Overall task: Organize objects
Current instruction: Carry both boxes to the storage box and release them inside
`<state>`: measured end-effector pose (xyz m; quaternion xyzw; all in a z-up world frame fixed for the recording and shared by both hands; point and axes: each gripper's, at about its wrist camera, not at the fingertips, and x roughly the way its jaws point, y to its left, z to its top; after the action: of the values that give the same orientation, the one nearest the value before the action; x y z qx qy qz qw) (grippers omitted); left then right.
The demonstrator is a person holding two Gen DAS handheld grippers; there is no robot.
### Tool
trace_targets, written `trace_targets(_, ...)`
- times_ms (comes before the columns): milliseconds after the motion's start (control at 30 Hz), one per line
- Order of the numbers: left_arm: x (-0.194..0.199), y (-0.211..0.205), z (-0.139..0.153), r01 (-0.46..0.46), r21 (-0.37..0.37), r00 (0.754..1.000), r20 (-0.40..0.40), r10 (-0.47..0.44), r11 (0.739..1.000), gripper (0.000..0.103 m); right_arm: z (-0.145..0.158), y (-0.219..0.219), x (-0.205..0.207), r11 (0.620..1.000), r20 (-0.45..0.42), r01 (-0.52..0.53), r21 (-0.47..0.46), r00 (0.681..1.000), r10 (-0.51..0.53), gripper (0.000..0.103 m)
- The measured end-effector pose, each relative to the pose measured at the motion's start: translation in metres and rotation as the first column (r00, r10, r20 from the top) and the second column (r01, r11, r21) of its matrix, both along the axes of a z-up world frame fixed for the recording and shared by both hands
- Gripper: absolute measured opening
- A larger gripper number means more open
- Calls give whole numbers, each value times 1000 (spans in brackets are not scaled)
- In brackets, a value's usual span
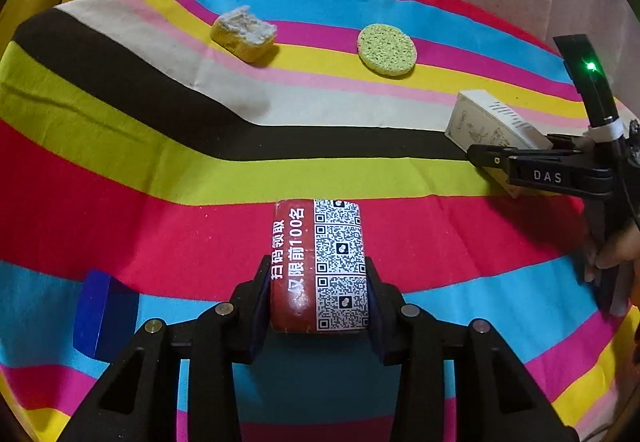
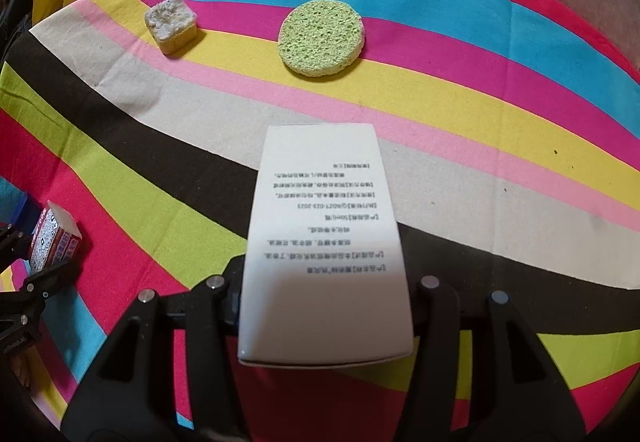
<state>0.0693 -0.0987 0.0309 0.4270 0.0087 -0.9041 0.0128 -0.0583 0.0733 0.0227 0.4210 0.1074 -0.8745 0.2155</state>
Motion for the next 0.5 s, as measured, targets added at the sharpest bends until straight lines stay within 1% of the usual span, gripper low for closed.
trace_targets(100, -4, 5, -1, -3, -3, 1000, 1, 3, 1000, 42, 1, -1, 2, 1000, -7, 5, 14, 1000, -5, 55)
trace_targets(200, -3, 3, -2, -3, 0, 1000, 1, 3, 1000, 42, 1, 3, 11, 1000, 9, 30, -4, 1000, -30, 56)
trace_targets(233, -7, 2, -3, -3, 1, 1000, 2, 3, 1000, 42, 3, 4, 20, 999, 20, 35, -1, 999, -35, 56)
trace_targets(333, -5, 1, -2, -3, 4, 1000, 1, 3, 1000, 42, 7, 10, 52, 998, 50, 48, -34, 998, -46, 55)
trace_targets(400, -5, 2, -3, -4, 5, 1000, 1, 4, 1000, 43, 9, 13, 76, 998, 33, 58, -28, 998, -57, 55)
trace_targets(500, -5, 3, -3, -5, 5, 1000, 1, 5, 1000, 43, 13, 22, 112, 995, 17, 85, -45, 996, -85, 55)
